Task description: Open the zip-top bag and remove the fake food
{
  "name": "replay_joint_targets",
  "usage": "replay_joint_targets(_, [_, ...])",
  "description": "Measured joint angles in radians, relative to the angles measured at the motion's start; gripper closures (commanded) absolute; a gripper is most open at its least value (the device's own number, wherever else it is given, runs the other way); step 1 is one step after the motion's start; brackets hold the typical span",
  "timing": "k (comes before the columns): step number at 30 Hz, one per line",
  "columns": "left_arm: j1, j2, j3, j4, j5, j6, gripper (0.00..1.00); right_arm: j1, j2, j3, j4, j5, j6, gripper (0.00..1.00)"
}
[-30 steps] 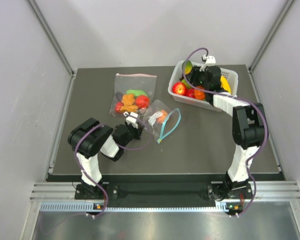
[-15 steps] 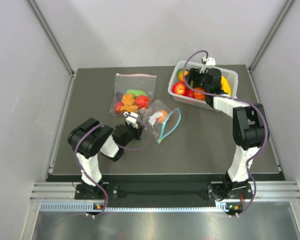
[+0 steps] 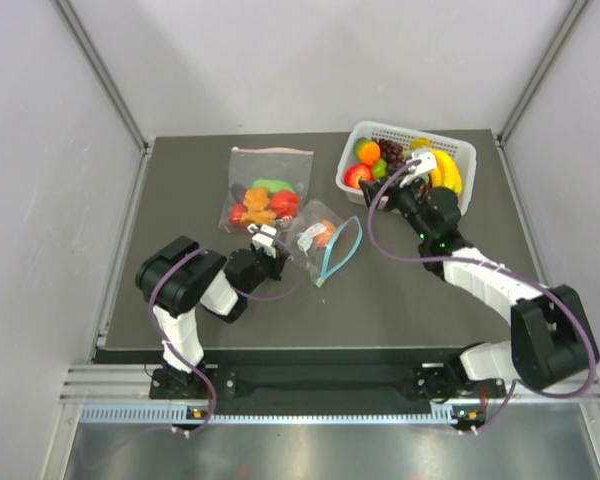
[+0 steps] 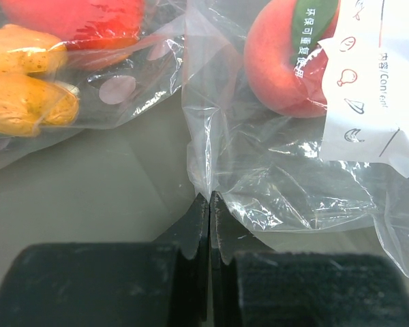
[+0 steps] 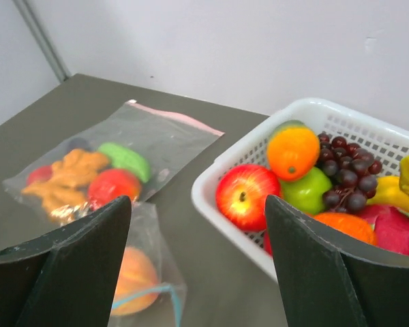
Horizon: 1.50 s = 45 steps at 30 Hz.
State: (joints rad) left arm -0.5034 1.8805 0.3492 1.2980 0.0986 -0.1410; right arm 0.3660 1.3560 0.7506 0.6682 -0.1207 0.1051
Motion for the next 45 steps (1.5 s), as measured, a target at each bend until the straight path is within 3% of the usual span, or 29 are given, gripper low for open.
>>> replay_joint_targets(6, [0.0, 0.0, 0.0, 0.0, 0.01, 0.0, 1.0, 0.105, -0.136, -0.218, 0.056, 0.042, -0.038, 0.22])
replay_joint_targets(15, [0.0, 0.0, -0.002, 0.001, 0.017, 0.0, 1.0, 0.163, -0.159, -0.418, 0.091, 0.048, -0.074, 0.24])
replay_joint_targets(27, [0.0, 0.0, -0.005, 0.004, 0.018, 0.0, 1.0, 0.242, -0.027, -0.414, 0.159, 0.014, -0.138, 0.26])
replay_joint_targets(45, [0.0, 0.0, -0.011, 0.011, 0.022, 0.001, 1.0, 0.267, 0.185, -0.26, 0.175, 0.005, -0.159, 0.28])
